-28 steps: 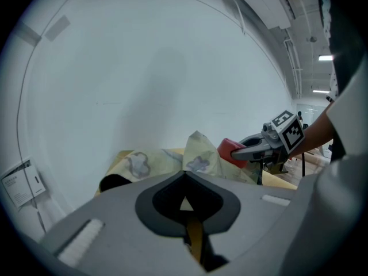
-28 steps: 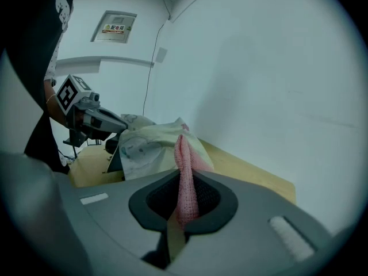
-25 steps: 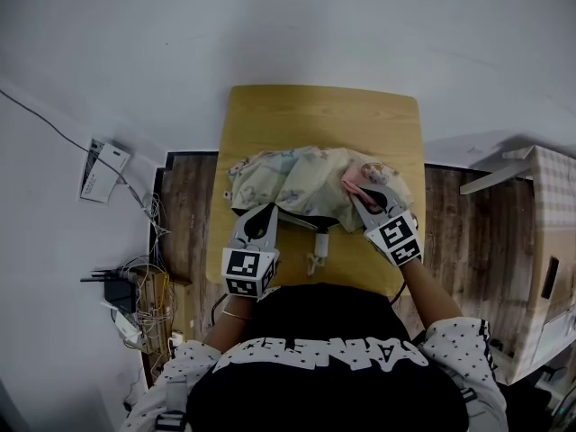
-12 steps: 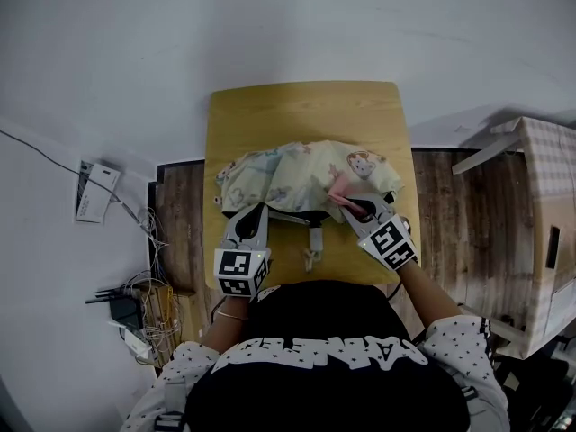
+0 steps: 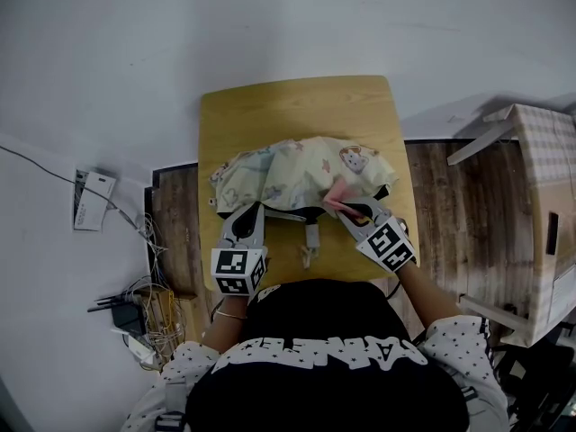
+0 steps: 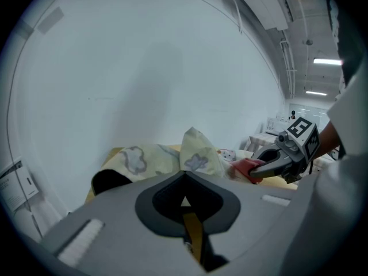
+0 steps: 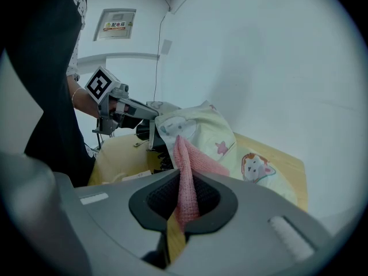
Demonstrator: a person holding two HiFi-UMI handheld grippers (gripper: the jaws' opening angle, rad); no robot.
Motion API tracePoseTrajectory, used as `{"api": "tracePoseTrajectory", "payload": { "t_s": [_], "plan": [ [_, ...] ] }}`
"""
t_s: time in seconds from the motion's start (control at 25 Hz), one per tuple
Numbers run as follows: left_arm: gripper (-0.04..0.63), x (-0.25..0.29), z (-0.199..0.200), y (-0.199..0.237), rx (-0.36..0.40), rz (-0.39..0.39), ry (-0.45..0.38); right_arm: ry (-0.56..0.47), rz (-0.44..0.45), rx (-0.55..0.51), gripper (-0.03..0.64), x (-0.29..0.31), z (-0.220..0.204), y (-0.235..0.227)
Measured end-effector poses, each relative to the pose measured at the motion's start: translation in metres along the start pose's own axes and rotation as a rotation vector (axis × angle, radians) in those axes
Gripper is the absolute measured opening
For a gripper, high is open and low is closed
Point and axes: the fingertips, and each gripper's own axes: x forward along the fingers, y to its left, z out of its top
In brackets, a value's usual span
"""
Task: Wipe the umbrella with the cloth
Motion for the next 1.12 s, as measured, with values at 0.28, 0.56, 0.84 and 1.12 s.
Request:
{"api": "tracePoseTrajectory", "payload": {
  "t_s": [0.28, 0.56, 0.84, 1.12],
  "plan": [
    [0.0, 0.0, -0.001, -0.001, 0.002, -0.004, 0.0, 0.025, 0.026, 0.002, 0.034, -0.003, -0.011, 0.011],
    [0.0, 0.0, 0.0, -0.003, 0.005, -0.005, -0.007, 0.021, 0.02, 0.008, 0.034, -0.009, -0.014, 0.013],
    [0.0, -0.003, 0.003, -0.004, -0.005, -0.009, -0.02, -0.109, -0.102, 0.011, 0.034, -0.029, 0.014, -0.011],
    [0.0, -0.002, 0.004, -0.006, -0.004, -0.018, -0.027, -0.22, -0.326, -0.029, 0.034, -0.053, 0.049, -0.062]
  ]
}}
